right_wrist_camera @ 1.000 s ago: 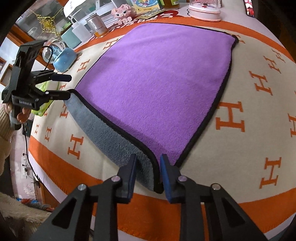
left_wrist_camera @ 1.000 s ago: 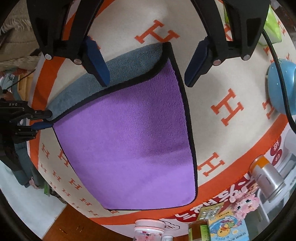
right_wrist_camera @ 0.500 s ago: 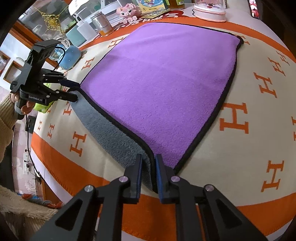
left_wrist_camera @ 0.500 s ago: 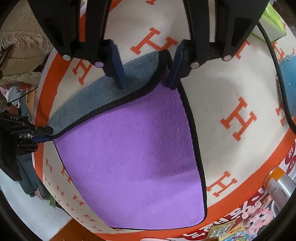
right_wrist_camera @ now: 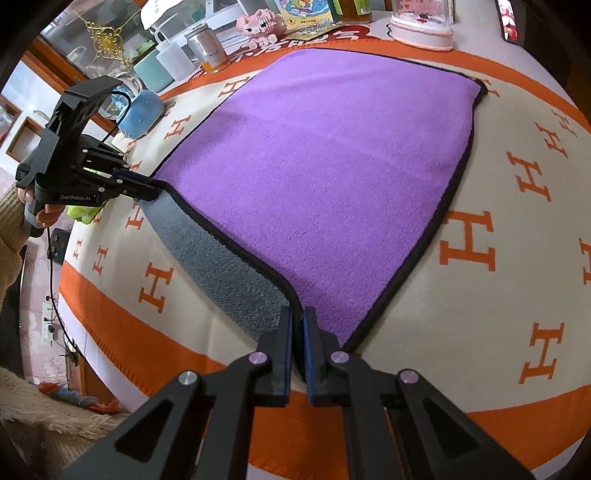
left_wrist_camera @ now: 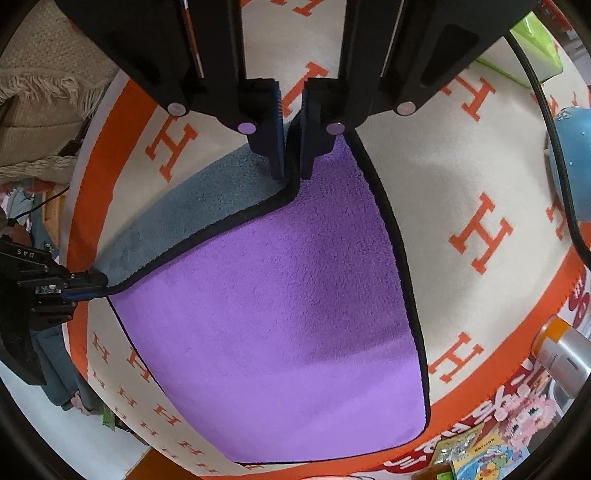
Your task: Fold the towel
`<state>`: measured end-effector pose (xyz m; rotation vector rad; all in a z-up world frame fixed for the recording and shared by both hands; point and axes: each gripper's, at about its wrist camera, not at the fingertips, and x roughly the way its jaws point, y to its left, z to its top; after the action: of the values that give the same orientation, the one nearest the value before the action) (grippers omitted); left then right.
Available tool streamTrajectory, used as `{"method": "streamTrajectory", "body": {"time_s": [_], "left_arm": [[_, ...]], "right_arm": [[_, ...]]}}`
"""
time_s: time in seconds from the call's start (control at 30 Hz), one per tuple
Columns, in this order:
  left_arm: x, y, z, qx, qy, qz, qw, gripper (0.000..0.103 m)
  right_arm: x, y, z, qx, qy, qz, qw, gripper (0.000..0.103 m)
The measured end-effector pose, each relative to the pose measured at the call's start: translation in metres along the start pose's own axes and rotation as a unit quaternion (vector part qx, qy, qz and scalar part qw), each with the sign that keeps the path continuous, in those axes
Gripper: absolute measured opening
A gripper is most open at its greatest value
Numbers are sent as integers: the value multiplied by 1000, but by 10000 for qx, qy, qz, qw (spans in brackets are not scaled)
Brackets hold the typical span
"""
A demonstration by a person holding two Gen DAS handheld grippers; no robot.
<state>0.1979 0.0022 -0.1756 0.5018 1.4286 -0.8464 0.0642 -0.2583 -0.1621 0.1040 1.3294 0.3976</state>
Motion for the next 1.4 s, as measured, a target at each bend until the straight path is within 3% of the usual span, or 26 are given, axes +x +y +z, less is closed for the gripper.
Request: {"method": "streamTrajectory", "body": {"time_s": [0.3,0.73,1.4], "left_arm": [[-29,-12,11,-64,-421,426,9982,4],[-81,5,72,-493,-1208,1068,9857,4],[-41,61,181,-1386,-1357,1656,9669,4]], "right_arm": [[-26,5,10,-14,-320,-117,9994,5],[-69,-32,65,371,-1033,-411,9931,5],[-41,-110,156,793,-1245,-566,9874,5]]}}
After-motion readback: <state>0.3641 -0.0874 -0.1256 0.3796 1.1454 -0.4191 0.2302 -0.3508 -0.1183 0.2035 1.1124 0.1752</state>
